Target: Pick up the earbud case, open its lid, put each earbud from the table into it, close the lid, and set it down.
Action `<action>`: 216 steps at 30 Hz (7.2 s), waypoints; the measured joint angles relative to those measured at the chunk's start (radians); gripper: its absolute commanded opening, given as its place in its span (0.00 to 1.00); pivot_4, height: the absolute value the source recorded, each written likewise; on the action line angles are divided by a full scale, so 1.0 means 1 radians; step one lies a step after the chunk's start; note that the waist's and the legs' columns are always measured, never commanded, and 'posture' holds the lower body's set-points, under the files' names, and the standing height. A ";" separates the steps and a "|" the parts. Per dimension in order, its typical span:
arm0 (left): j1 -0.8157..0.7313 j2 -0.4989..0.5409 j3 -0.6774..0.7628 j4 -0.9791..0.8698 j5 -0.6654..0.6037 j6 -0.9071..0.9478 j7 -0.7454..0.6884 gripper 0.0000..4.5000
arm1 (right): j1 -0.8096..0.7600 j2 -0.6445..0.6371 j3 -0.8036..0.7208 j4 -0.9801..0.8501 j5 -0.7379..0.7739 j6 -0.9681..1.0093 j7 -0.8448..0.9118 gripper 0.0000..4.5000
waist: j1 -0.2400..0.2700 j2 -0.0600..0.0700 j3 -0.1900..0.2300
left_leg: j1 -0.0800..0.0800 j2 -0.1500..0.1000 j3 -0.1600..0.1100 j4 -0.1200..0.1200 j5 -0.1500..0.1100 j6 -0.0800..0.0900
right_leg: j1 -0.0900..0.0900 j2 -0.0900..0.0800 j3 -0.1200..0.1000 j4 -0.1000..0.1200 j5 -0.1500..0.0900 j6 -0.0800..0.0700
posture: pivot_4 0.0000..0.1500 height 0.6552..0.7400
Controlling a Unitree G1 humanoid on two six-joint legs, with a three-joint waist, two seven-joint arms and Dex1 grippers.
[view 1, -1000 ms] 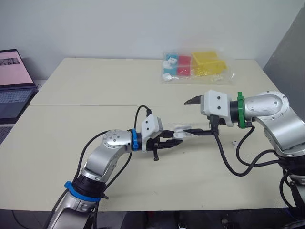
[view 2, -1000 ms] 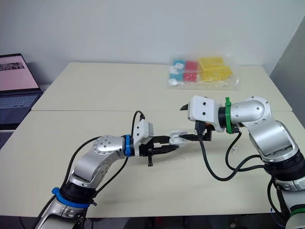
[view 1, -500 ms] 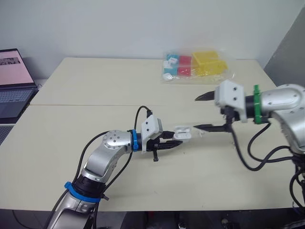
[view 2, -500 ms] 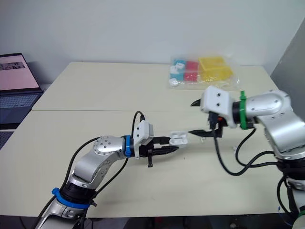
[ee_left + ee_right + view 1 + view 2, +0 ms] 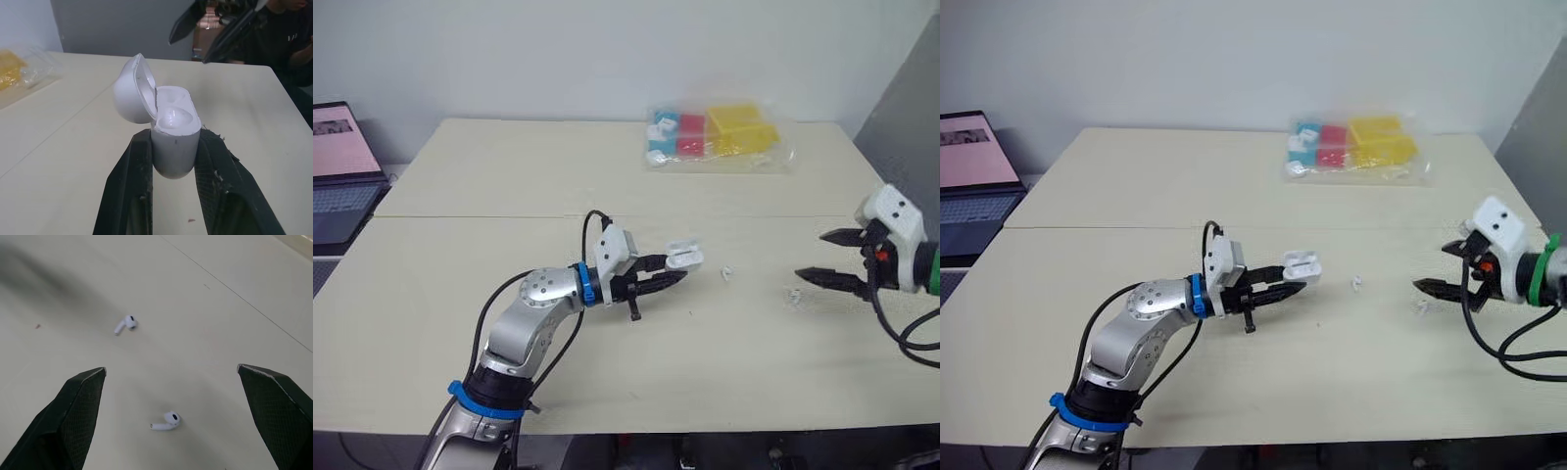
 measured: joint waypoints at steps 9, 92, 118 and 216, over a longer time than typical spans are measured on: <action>0.018 -0.001 -0.002 0.001 0.010 -0.017 0.000 0.18 | -0.028 0.398 -0.029 -0.147 -0.087 0.361 -0.461 1.00 | 0.002 0.000 0.000 | -0.001 0.000 -0.001 0.000 0.000 0.000 | -0.001 0.003 -0.001 0.001 0.000 0.000 | 1.00 1.00; 0.130 0.065 -0.021 -0.117 0.048 0.023 0.020 0.18 | -0.242 -0.025 0.593 0.644 -0.438 -1.019 0.548 0.71 | 0.003 0.001 0.001 | -0.002 0.001 0.000 -0.001 -0.001 0.001 | 0.002 0.001 -0.002 -0.011 0.002 0.002 | 1.00 1.00; 0.110 0.012 -0.066 -0.060 0.088 -0.043 0.029 0.18 | -0.242 -0.057 0.644 0.358 -0.544 -0.397 0.407 0.71 | 0.004 0.002 0.000 | -0.003 0.000 0.001 0.000 -0.001 0.001 | 0.001 0.000 -0.002 -0.010 0.003 0.003 | 1.00 1.00; 0.000 -0.018 -0.001 -0.037 0.004 0.097 0.090 0.18 | 0.115 0.671 0.375 -0.018 -0.148 -0.882 -0.290 0.26 | 0.003 0.002 0.000 | -0.001 0.000 -0.001 0.000 0.000 0.001 | 0.004 0.002 -0.002 -0.010 0.004 0.002 | 1.00 1.00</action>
